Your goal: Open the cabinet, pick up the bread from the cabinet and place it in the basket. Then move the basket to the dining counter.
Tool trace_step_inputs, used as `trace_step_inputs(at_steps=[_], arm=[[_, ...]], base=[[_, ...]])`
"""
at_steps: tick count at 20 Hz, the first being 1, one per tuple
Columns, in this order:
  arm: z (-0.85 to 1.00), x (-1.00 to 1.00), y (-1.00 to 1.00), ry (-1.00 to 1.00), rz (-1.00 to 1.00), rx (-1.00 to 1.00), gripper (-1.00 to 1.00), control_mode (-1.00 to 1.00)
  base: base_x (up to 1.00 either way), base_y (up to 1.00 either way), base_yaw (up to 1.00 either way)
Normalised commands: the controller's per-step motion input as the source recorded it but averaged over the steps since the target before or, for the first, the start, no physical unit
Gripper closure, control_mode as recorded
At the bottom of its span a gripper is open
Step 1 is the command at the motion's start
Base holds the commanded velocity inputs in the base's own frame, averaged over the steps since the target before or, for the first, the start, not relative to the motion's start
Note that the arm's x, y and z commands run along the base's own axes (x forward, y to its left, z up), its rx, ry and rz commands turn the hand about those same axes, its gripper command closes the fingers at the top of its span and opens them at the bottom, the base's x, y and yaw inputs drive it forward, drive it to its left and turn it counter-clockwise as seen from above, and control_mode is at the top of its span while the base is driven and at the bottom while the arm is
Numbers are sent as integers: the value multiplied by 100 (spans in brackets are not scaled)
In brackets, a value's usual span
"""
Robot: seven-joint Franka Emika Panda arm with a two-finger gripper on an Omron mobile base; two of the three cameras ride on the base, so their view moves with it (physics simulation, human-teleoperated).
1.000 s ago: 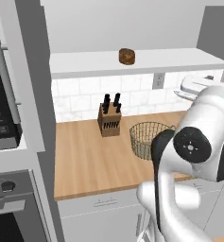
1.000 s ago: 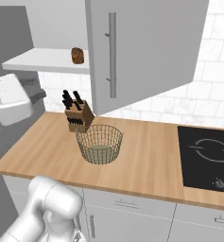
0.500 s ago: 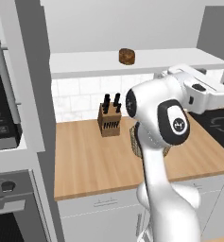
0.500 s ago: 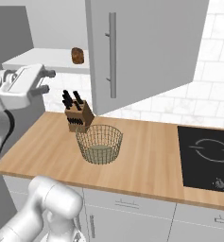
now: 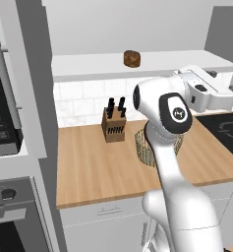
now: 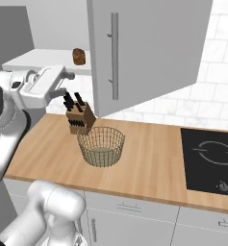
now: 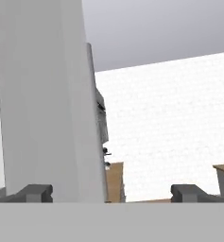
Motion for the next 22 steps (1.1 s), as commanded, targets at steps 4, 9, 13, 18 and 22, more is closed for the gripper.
trace_step_inputs(at_steps=[4,9,13,18,22], arm=[[-7,37,-13,-3,-4,0,-100,-100],[-2,61,-17,0,-2,0,-100,-100],[-8,44,-29,0,0,0,-100,-100],[-5,10,-64,0,0,0,-100,-100],[-1,0,-79,0,0,1,-100,-100]], base=[[0,0,0],[0,0,0],[0,0,0],[0,0,0],[0,0,0]])
